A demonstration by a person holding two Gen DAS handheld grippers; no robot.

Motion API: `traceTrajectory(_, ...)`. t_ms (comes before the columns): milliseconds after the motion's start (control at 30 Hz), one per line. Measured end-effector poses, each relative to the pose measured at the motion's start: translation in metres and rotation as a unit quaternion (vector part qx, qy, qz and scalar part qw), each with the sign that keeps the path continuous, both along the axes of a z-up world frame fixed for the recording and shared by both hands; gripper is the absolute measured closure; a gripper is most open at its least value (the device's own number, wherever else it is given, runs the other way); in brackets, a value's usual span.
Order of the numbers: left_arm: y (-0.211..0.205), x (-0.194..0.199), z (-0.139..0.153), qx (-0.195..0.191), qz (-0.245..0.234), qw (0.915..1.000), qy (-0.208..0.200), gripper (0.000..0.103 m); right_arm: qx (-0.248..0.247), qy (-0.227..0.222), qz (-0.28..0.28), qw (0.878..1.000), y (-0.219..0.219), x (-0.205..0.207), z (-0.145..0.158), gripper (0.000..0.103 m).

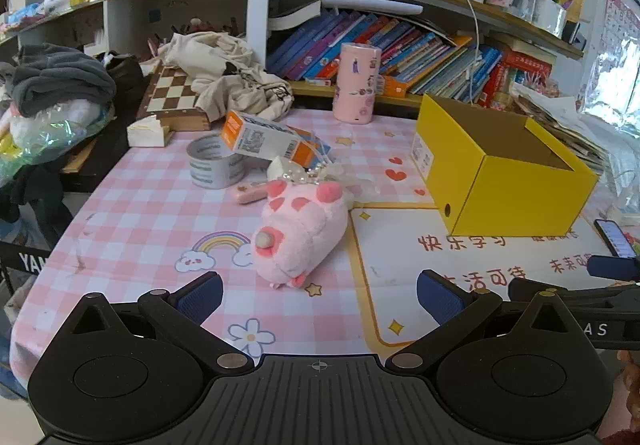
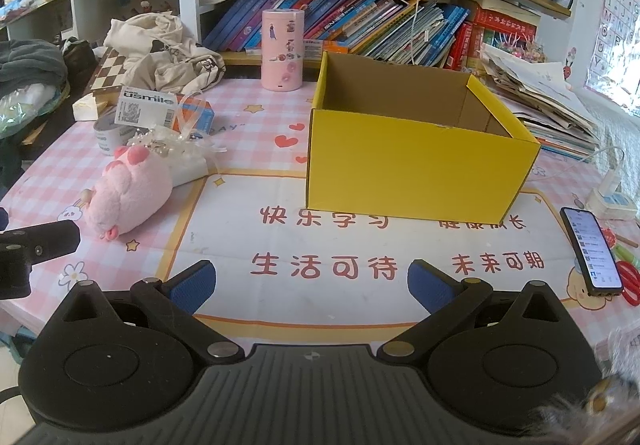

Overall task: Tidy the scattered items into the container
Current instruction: 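Move both tools toward the pink plush pig and pearl ribbon bag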

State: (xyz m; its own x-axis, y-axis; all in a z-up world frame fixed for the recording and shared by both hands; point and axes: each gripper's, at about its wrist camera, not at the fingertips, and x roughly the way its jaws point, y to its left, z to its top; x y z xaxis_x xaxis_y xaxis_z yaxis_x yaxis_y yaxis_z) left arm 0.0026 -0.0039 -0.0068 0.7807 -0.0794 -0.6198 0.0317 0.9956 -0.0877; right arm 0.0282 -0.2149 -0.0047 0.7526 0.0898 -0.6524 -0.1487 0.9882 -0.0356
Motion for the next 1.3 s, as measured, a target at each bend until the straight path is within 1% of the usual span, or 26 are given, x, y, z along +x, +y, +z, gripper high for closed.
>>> traceTrajectory(167,0.000,0.000,0.002,0.001,0.002,1.0000,0.005,0.000,0.000,-0.001,0.003,1.000,0.002,0.000,0.000,0.000)
traceTrajectory(300,0.001,0.000,0.003,0.002,0.005,1.0000,0.005,0.000,-0.009,-0.005,0.008,1.000,0.007,-0.003,-0.001,0.000)
traceTrajectory(633,-0.001,-0.006,0.005,0.005,-0.014,0.9998,-0.010,0.000,-0.002,-0.001,0.031,1.000,0.010,-0.005,0.002,0.000)
traceTrajectory(700,0.001,-0.007,0.006,0.001,-0.012,0.9998,-0.015,0.000,-0.009,0.001,0.031,0.999,0.012,-0.005,0.003,0.000)
traceTrajectory(767,0.005,-0.008,0.005,-0.012,-0.012,0.9997,-0.018,0.000,-0.022,0.002,0.028,0.999,0.013,-0.004,0.002,0.000)
traceTrajectory(900,0.007,-0.008,0.004,-0.028,-0.019,0.9993,-0.018,0.000,-0.020,0.013,0.029,0.999,0.012,-0.003,0.000,0.000)
traceTrajectory(1000,0.008,-0.008,0.006,-0.034,-0.024,0.9990,-0.019,0.000,-0.021,0.009,0.029,0.999,0.013,-0.004,0.002,0.000)
traceTrajectory(1300,0.017,-0.002,0.003,-0.045,-0.003,0.9990,0.003,0.000,-0.021,0.010,0.038,0.999,0.017,-0.003,0.003,0.000)
